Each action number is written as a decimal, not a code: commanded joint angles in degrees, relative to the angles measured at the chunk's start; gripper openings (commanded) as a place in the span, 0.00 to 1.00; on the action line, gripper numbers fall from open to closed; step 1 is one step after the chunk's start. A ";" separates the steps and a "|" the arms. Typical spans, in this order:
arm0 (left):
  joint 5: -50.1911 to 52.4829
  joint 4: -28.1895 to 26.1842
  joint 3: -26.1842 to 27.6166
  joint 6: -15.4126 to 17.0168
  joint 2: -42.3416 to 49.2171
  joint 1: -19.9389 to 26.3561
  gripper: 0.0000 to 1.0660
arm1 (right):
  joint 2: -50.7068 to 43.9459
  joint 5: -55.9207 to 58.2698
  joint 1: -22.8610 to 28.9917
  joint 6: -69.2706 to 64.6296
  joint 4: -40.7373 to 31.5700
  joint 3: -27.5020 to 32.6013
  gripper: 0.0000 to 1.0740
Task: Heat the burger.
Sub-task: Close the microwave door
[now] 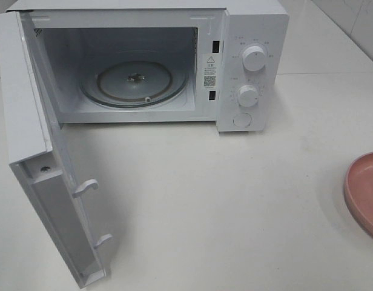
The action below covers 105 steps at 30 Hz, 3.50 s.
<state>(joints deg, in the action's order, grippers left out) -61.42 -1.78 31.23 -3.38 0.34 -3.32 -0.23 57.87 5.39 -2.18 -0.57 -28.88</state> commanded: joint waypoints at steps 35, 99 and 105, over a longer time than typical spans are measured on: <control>75.00 6.70 -17.02 4.70 -44.29 -0.63 0.00 | -1.60 -0.86 -0.34 0.34 -0.29 0.17 0.69; 105.94 -10.03 12.89 6.19 -101.36 -32.37 0.00 | -1.60 -0.86 -0.34 0.34 -0.29 0.17 0.69; 105.83 -9.97 18.74 7.68 -105.37 -32.37 0.00 | -1.60 -0.86 -0.34 0.34 -0.29 0.17 0.69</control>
<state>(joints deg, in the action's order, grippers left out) 43.83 -11.17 49.33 3.84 -105.02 -35.35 -0.23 57.87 5.39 -2.18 -0.57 -28.88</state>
